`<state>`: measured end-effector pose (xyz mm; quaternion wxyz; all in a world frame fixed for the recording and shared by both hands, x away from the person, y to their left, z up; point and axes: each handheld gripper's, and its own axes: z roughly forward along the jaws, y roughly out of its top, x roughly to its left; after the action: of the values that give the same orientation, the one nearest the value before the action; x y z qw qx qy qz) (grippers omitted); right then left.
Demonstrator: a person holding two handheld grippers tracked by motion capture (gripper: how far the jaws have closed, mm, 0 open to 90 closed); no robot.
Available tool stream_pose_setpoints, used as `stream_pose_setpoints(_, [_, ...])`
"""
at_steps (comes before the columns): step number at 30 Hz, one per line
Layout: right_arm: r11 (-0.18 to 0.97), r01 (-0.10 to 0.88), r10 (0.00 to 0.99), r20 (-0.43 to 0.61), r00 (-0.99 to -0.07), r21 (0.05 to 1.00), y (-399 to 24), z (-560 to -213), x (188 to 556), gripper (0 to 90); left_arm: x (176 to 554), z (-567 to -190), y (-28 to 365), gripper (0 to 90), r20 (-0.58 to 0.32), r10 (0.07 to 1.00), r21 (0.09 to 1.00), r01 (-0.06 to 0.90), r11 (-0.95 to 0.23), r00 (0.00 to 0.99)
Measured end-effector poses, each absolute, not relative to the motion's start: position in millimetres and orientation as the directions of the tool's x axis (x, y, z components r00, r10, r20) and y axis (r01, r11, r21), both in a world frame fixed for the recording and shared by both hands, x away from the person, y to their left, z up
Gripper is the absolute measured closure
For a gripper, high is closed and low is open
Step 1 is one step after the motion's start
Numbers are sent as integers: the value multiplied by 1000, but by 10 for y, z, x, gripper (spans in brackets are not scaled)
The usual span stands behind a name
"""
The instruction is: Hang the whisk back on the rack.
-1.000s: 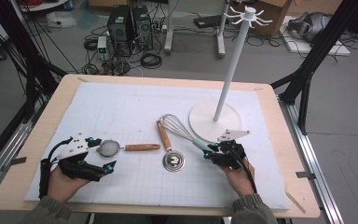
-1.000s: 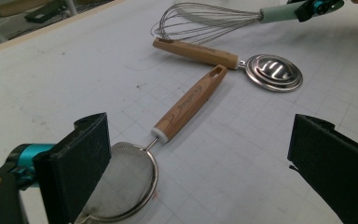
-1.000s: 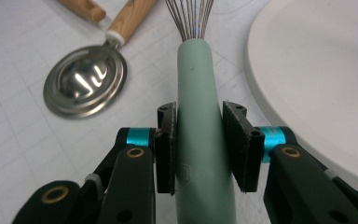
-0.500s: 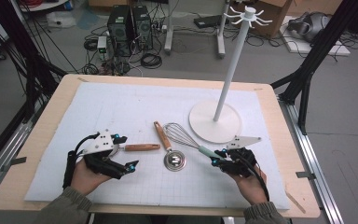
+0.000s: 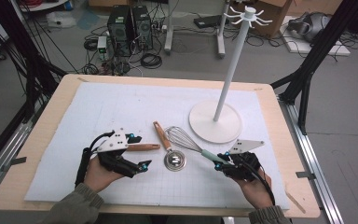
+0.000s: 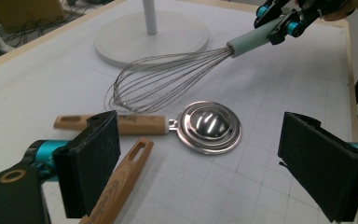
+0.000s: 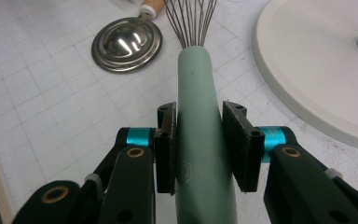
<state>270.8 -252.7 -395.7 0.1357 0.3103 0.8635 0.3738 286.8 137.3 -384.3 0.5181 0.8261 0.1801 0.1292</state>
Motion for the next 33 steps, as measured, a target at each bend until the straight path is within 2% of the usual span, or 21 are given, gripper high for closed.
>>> stream_pose_setpoints(9, [535, 427, 626, -2, -780, 729, -2519, -3823, 2624, 667, 2900, -3867, 1037, 210, 28, 346, 902, 125, -413, 938])
stream_pose_setpoints(20, [492, 485, 632, 87, -770, 723, -2538, -4060, 2663, 667, 2911, -3885, 994, 222, 22, 324, 901, 122, -416, 946])
stream_pose_setpoints(33, [522, 437, 611, 36, -791, 732, -2359, -3922, 2648, 666, 2953, -3955, 754, 267, 20, 283, 902, 104, -418, 959])
